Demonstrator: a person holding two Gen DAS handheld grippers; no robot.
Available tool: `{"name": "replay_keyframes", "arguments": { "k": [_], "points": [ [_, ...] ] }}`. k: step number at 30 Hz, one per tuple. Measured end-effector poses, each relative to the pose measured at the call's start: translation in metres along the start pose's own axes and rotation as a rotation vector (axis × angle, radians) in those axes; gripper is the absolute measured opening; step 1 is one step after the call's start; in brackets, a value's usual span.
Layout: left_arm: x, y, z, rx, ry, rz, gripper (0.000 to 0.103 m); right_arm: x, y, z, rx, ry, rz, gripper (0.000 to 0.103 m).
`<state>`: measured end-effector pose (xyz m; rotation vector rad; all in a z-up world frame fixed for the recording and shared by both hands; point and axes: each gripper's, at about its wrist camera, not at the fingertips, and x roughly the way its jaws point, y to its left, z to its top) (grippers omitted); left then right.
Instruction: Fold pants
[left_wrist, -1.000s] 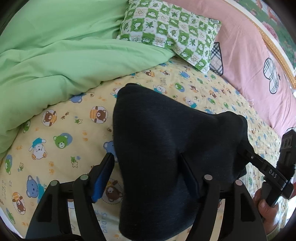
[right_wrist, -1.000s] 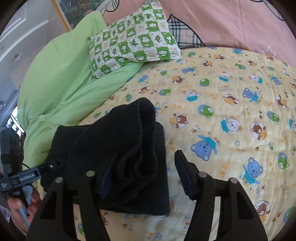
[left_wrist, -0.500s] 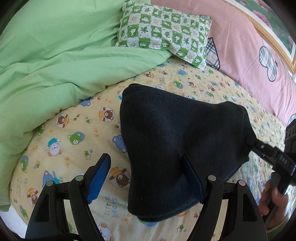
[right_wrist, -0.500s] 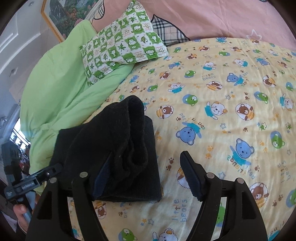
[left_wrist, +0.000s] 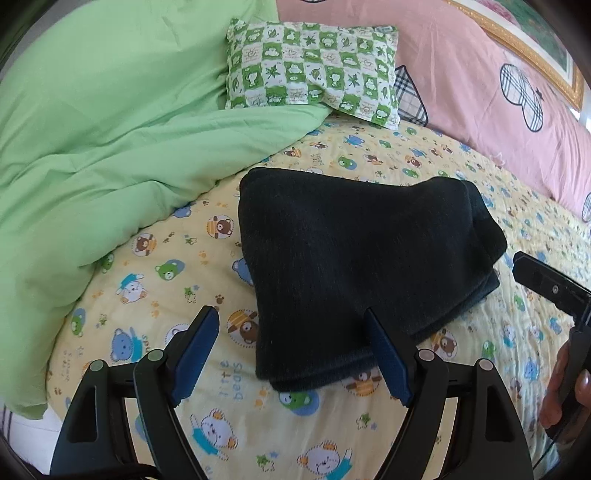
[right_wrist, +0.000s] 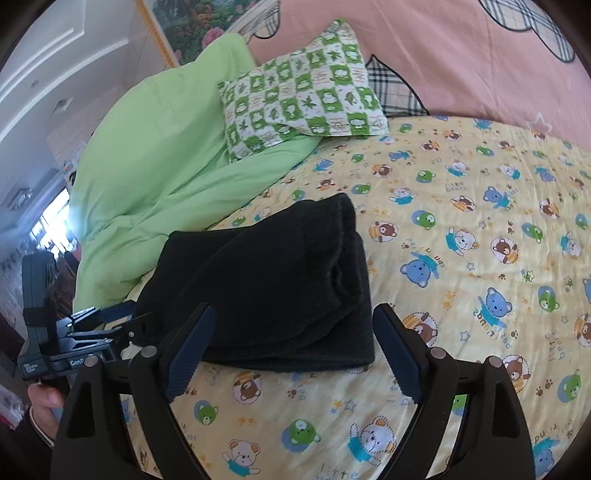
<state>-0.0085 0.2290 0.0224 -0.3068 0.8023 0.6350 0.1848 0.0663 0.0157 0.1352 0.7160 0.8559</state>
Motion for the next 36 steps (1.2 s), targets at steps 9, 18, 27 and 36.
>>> {"name": "replay_keyframes", "arguments": {
  "k": [9, 18, 27, 36],
  "points": [
    [-0.013, -0.014, -0.021, 0.084, 0.01, 0.04, 0.084, -0.007, 0.04, -0.018, -0.172, 0.057, 0.021, 0.091],
    [-0.018, -0.018, -0.036, 0.119, 0.026, 0.052, 0.086, -0.003, 0.054, -0.033, -0.247, 0.087, 0.02, 0.098],
    [-0.018, -0.016, -0.036, 0.111, 0.024, 0.05, 0.086, 0.004, 0.054, -0.034, -0.249, 0.103, 0.02, 0.098],
    [-0.01, -0.019, -0.039, 0.124, 0.044, 0.056, 0.086, 0.009, 0.05, -0.033, -0.235, 0.114, 0.023, 0.098]
  ]
}}
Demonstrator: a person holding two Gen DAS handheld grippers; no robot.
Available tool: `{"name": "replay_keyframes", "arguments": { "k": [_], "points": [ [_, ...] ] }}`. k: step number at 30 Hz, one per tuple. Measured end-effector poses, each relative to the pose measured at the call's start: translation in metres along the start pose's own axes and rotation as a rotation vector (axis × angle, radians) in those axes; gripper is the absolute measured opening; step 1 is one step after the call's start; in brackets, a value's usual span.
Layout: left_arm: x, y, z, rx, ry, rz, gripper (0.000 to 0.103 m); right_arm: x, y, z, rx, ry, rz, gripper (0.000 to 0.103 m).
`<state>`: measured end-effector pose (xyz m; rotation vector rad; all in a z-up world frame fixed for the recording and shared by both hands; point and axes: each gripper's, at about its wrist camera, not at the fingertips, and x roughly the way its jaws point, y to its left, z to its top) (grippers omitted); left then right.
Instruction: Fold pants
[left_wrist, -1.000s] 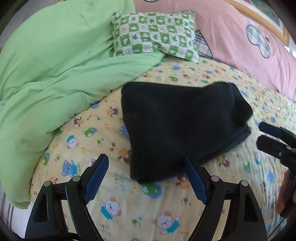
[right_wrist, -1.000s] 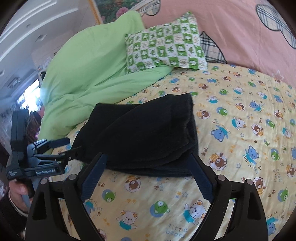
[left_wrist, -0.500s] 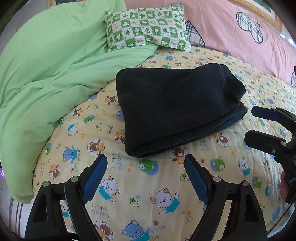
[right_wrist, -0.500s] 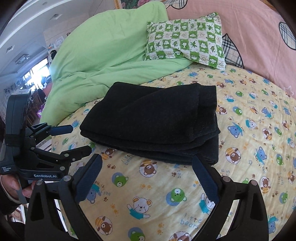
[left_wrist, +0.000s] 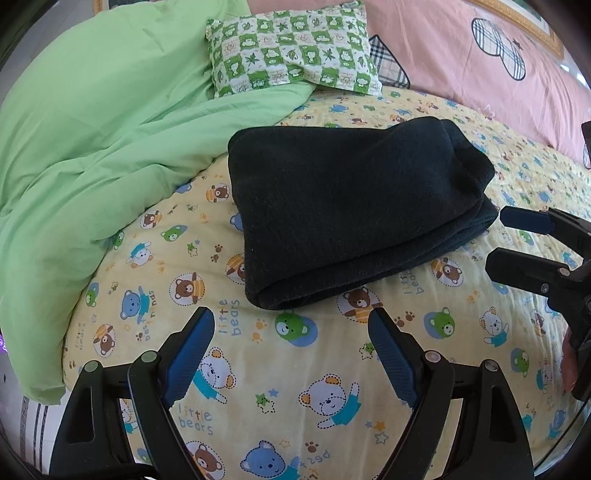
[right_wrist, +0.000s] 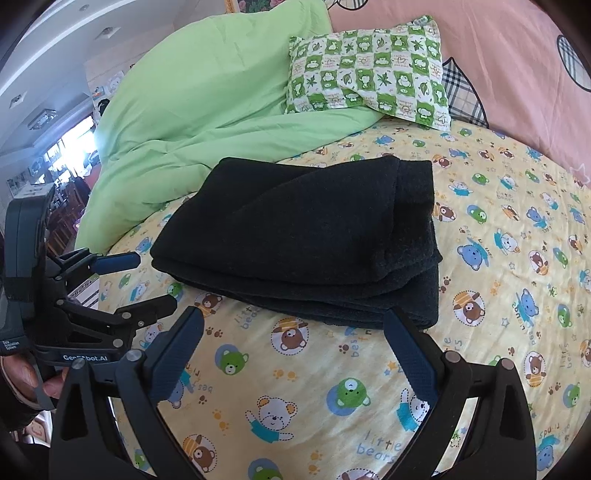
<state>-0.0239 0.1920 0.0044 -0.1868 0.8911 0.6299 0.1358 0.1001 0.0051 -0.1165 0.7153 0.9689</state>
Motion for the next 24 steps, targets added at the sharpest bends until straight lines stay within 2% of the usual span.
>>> {"name": "replay_keyframes", "arguments": {
  "k": [24],
  "points": [
    [0.0091, 0.0029, 0.0022, -0.008, 0.016, -0.001, 0.086, 0.0066, -0.0039, -0.0001, 0.01, 0.008, 0.016, 0.098]
  ]
}}
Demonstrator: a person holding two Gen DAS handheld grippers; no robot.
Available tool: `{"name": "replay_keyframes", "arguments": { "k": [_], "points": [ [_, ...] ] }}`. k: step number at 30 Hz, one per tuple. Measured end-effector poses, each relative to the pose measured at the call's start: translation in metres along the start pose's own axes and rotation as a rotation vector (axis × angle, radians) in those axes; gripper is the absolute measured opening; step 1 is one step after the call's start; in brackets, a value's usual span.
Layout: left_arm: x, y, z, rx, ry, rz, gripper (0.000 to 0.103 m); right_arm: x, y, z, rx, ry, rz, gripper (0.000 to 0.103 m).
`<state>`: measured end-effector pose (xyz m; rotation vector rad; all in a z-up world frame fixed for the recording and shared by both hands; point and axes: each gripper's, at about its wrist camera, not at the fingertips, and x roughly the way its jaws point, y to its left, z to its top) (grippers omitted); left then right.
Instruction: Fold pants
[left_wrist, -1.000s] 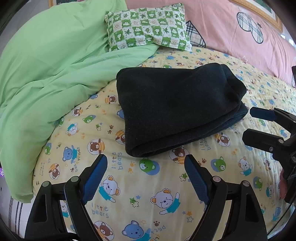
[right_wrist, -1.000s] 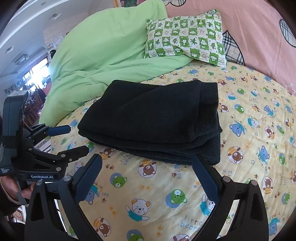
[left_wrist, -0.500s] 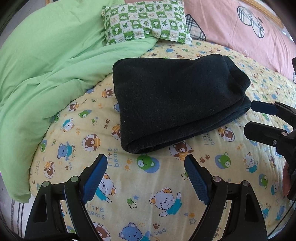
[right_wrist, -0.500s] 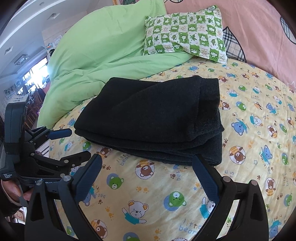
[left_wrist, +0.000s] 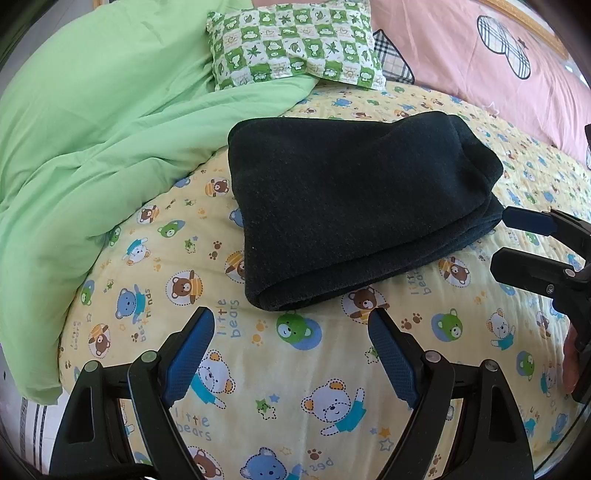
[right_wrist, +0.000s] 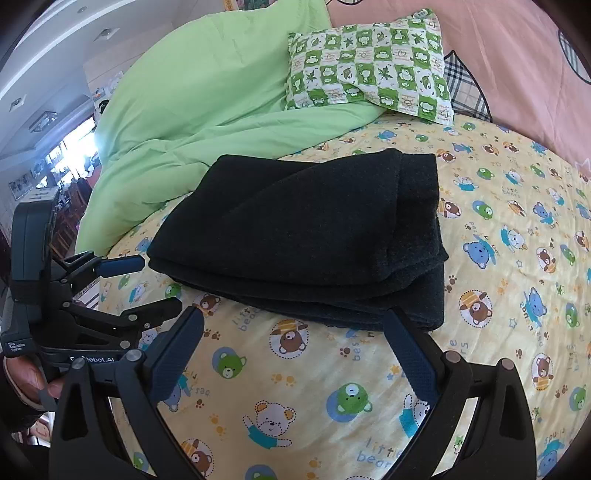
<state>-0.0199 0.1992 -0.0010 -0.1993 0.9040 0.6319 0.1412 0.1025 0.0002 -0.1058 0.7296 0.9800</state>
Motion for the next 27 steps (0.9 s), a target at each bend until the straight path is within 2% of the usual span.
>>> {"name": "replay_keyframes", "arguments": {
  "k": [27],
  "points": [
    [-0.009, -0.001, 0.012, -0.007, -0.036, -0.004, 0.086, -0.013, -0.005, 0.01, 0.004, -0.035, -0.004, 0.098]
  ]
}}
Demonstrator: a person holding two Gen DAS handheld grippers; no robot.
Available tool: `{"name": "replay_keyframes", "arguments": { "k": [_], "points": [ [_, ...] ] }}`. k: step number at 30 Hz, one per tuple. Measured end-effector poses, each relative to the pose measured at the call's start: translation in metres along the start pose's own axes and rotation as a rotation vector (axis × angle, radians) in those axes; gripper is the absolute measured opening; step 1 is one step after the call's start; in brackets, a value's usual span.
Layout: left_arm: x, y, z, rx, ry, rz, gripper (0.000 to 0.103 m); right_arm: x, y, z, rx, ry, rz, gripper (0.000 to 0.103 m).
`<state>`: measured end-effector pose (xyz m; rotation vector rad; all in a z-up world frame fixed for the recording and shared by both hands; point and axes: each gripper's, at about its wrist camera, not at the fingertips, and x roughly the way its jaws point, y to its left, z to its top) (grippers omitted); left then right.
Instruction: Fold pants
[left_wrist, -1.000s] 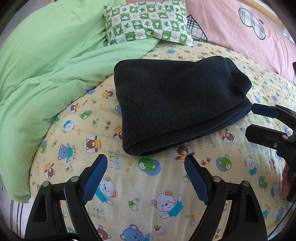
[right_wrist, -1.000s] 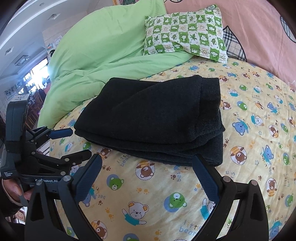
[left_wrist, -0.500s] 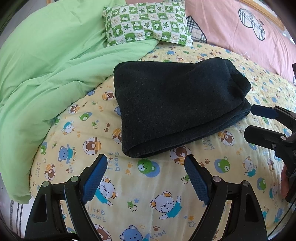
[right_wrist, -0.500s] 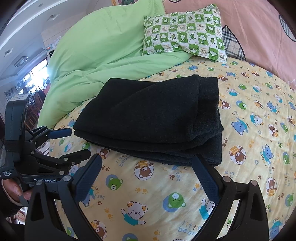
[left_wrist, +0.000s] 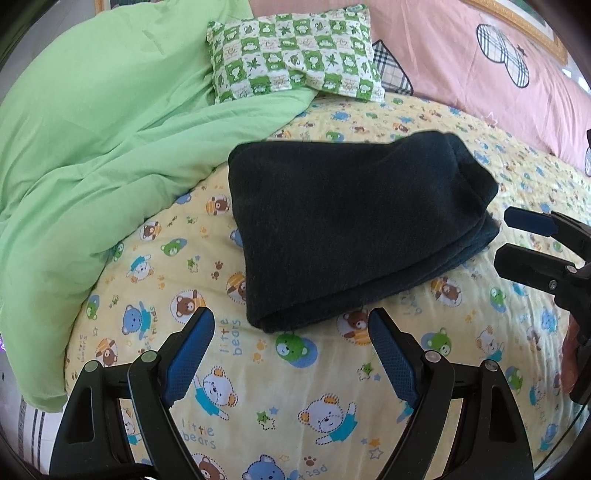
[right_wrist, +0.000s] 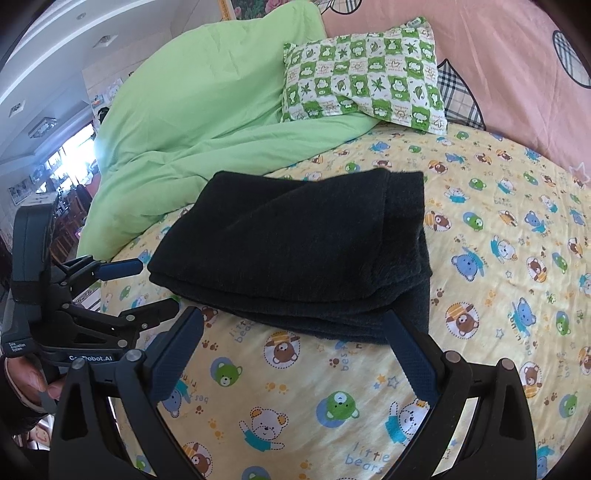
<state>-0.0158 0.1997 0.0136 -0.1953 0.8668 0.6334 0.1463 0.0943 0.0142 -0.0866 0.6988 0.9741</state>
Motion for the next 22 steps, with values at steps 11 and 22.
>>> {"name": "replay_keyframes", "arguments": {
  "k": [11, 22],
  "points": [
    [-0.001, 0.002, 0.016, -0.012, -0.026, 0.0, 0.086, -0.006, -0.006, 0.005, 0.014, -0.019, -0.01, 0.098],
    [0.002, -0.004, 0.023, -0.014, -0.014, 0.01, 0.086, -0.01, -0.021, 0.007, 0.062, -0.034, -0.023, 0.098]
  ]
}}
